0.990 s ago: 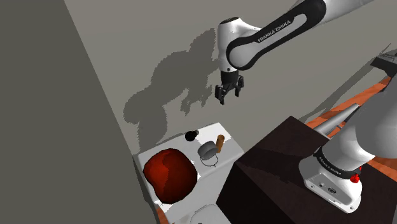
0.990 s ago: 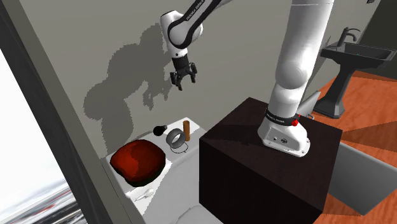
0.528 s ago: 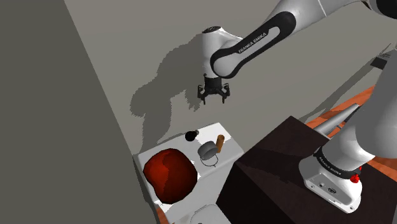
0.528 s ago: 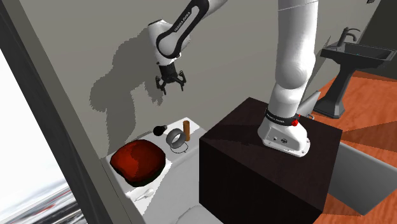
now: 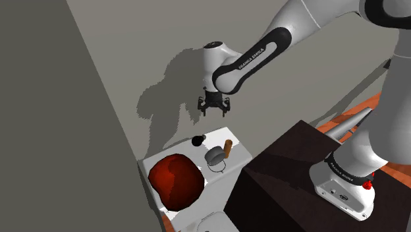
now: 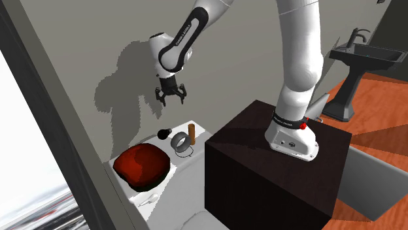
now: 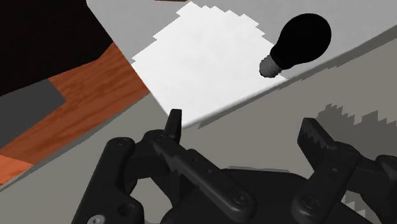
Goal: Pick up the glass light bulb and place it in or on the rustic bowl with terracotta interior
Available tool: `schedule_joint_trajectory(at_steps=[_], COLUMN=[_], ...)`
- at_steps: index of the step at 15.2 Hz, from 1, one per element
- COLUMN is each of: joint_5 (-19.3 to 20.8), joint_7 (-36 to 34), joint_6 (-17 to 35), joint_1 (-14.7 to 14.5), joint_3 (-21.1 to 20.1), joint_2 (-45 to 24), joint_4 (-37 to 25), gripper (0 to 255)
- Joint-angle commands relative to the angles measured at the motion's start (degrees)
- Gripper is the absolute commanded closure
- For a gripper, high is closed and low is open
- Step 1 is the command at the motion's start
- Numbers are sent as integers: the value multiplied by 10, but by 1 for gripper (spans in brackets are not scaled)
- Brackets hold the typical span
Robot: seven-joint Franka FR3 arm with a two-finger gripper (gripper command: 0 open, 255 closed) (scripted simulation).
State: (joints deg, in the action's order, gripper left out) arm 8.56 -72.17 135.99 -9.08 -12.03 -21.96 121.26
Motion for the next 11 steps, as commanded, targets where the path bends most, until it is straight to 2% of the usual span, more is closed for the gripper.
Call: schedule_joint_trajectory(at_steps=[1,7,11], joint_5=[2,-4,-12], joint_7=[-34,-121,-160], joint_6=[27,93,119], joint_1=[-14,-55,-78], joint_3=[3,16,24], joint_2=[-46,-154,-214], joint_4=[-16,-77,-124], gripper=[0,0,0])
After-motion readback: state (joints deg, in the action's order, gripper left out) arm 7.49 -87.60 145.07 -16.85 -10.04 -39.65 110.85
